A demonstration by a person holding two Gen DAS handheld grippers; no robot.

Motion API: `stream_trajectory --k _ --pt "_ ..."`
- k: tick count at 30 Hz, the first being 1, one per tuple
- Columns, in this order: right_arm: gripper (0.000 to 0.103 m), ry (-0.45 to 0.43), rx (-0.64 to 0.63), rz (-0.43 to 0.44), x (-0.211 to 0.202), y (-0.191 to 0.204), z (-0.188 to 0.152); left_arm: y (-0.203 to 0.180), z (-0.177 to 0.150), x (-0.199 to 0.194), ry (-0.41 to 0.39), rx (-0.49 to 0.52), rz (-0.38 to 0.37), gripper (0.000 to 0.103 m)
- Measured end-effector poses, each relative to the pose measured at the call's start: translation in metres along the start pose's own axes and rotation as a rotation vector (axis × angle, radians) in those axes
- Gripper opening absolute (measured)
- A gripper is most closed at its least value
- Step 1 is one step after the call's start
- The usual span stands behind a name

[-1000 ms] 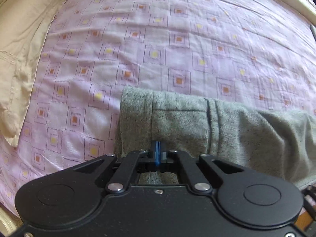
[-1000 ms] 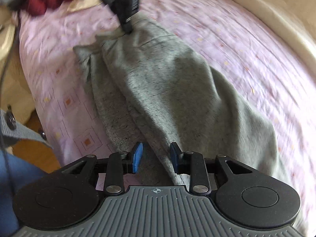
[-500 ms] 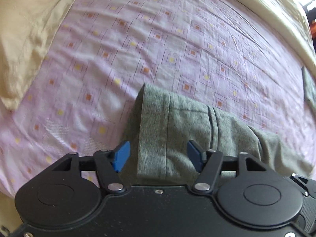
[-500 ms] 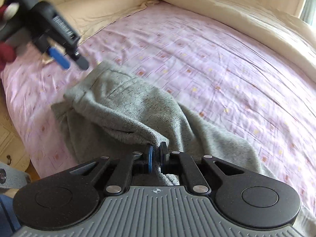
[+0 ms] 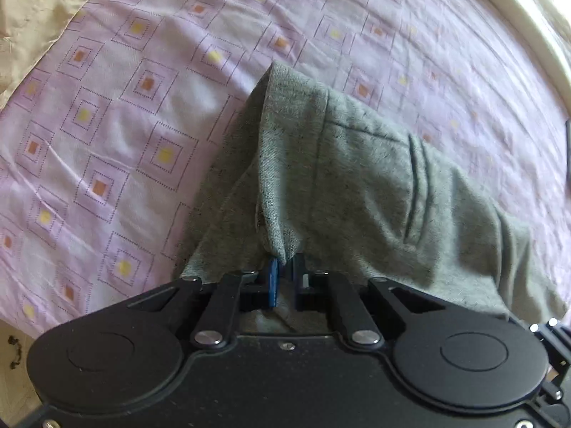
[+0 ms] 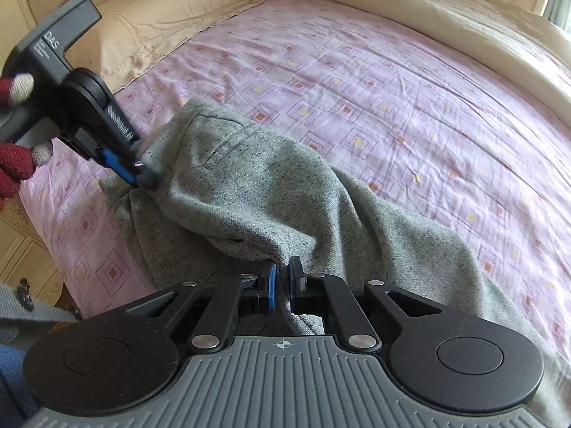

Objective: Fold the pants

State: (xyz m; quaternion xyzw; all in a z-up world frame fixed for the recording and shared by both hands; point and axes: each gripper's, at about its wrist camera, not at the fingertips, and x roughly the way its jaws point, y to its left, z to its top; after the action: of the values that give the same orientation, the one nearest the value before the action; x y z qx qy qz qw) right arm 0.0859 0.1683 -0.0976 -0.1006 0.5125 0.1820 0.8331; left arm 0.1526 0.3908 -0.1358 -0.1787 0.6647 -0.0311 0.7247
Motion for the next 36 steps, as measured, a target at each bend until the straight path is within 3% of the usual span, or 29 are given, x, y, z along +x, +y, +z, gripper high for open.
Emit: stream_trajectory --k 7,10,14,18,20,24,27,33,36 --pt "0.007 -0.085 0.010 -0.004 -0.036 0.004 0.008 -0.015 0.000 -0.090 -0.158 0.152 0.013 0.009" --pt "0.007 -0.088 -0.017 0.026 -0.045 0.013 0.001 -0.006 -0.002 -0.107 -0.140 0.153 -0.010 0.009" --pt "0.008 0.026 -0.093 0.058 -0.014 0.036 -0.022 0.006 -0.016 -0.074 -0.062 0.155 0.060 0.010" --pt "0.010 0.165 -0.130 0.064 0.027 0.048 -0.037 0.022 -0.030 -0.028 0.097 0.110 0.173 0.008" --pt "0.012 0.184 -0.105 0.070 0.029 0.045 -0.036 0.022 -0.033 -0.029 0.105 0.110 0.186 0.008" --pt "0.022 0.125 -0.001 0.105 0.000 0.026 -0.025 -0.013 -0.028 -0.070 -0.058 0.236 0.184 0.011" --pt "0.028 0.052 0.119 0.125 -0.023 0.002 -0.018 -0.045 -0.015 -0.080 -0.146 0.290 0.124 0.012" --pt "0.028 -0.022 0.335 0.059 -0.040 -0.052 -0.003 -0.095 0.002 -0.026 -0.092 0.336 0.065 0.015" --pt "0.028 -0.038 0.366 0.029 -0.035 -0.082 0.014 -0.097 -0.014 0.004 -0.016 0.347 0.098 0.018"
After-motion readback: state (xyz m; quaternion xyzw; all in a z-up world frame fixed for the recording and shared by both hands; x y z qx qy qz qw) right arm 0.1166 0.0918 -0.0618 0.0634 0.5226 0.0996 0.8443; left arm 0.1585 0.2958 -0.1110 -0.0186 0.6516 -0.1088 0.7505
